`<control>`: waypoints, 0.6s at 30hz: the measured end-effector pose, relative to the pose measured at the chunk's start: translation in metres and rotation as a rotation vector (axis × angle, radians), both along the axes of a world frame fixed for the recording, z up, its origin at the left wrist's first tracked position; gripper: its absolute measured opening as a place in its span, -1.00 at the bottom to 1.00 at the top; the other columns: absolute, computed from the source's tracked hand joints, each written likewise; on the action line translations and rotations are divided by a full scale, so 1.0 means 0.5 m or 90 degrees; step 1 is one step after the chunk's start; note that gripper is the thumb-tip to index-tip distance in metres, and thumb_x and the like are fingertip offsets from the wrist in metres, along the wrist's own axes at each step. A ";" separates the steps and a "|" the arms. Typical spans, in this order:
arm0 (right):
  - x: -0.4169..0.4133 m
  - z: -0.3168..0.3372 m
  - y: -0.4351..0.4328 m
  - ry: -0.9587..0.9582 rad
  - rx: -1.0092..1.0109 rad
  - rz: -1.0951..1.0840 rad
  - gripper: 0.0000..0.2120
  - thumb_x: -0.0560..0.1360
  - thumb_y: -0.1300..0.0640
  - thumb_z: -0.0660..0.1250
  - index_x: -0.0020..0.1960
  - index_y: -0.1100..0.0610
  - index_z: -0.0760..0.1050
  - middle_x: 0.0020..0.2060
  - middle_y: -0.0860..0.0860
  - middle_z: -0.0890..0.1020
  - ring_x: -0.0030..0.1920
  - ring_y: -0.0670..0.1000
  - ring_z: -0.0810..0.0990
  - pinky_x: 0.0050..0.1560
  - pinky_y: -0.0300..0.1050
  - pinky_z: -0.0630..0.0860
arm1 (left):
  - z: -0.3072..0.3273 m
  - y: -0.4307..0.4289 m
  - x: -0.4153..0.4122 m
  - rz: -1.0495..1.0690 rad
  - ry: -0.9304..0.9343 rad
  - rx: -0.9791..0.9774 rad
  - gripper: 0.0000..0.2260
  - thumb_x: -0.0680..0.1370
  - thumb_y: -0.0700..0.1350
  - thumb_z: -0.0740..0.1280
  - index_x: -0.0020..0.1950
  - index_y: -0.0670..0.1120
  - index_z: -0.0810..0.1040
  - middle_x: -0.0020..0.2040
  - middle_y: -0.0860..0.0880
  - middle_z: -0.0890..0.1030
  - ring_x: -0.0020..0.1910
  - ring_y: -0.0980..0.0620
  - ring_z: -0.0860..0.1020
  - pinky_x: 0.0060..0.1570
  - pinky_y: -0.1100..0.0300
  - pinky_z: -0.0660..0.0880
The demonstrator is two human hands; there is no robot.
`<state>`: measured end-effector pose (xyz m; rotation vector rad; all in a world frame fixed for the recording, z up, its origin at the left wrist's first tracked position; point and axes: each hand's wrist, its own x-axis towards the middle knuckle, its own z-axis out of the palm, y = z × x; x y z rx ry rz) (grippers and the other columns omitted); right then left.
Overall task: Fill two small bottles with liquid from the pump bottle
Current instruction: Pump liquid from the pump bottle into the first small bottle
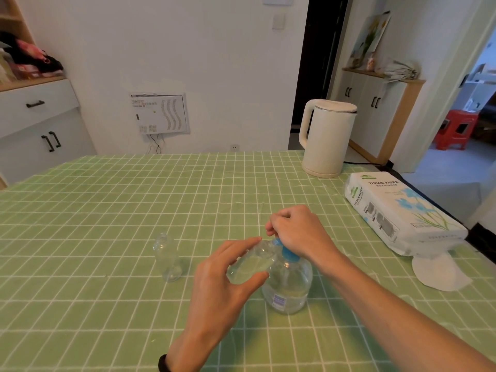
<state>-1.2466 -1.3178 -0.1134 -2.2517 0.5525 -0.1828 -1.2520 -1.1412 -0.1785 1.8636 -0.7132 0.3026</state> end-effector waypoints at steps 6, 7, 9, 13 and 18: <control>-0.001 0.011 -0.001 0.005 -0.004 0.005 -0.63 0.60 0.06 0.27 0.06 0.32 0.72 0.04 0.22 0.78 0.16 0.29 0.73 0.27 0.29 0.66 | 0.006 0.001 -0.001 -0.006 -0.003 0.002 -0.51 0.39 -0.10 0.64 0.28 0.18 0.65 0.10 0.30 0.67 0.10 0.17 0.63 0.05 0.46 0.46; -0.001 0.015 -0.001 0.007 -0.011 0.005 -0.63 0.60 0.05 0.27 0.07 0.32 0.72 0.05 0.22 0.78 0.16 0.29 0.73 0.26 0.29 0.66 | 0.007 0.001 0.000 -0.005 -0.007 0.003 -0.51 0.39 -0.09 0.64 0.28 0.19 0.65 0.10 0.30 0.67 0.10 0.17 0.63 0.05 0.46 0.46; 0.002 0.021 -0.002 0.010 -0.021 0.006 -0.62 0.59 0.05 0.27 0.09 0.31 0.72 0.06 0.21 0.79 0.16 0.29 0.73 0.26 0.28 0.67 | 0.007 0.001 0.001 -0.006 -0.011 0.006 -0.51 0.39 -0.08 0.64 0.28 0.20 0.64 0.10 0.30 0.67 0.11 0.18 0.63 0.06 0.46 0.46; 0.005 0.017 -0.004 0.007 -0.013 0.008 -0.64 0.59 0.08 0.27 0.10 0.34 0.70 0.07 0.24 0.77 0.17 0.32 0.71 0.25 0.31 0.66 | 0.005 0.000 0.005 -0.010 -0.007 -0.002 -0.51 0.39 -0.07 0.64 0.28 0.21 0.64 0.11 0.31 0.67 0.11 0.17 0.63 0.06 0.46 0.46; 0.005 0.004 -0.002 0.010 -0.007 0.000 -0.67 0.58 0.11 0.29 0.06 0.31 0.72 0.02 0.22 0.79 0.15 0.29 0.74 0.27 0.30 0.66 | 0.002 0.002 0.008 -0.006 -0.014 0.009 -0.49 0.39 -0.06 0.63 0.28 0.25 0.62 0.11 0.33 0.66 0.13 0.22 0.62 0.09 0.49 0.44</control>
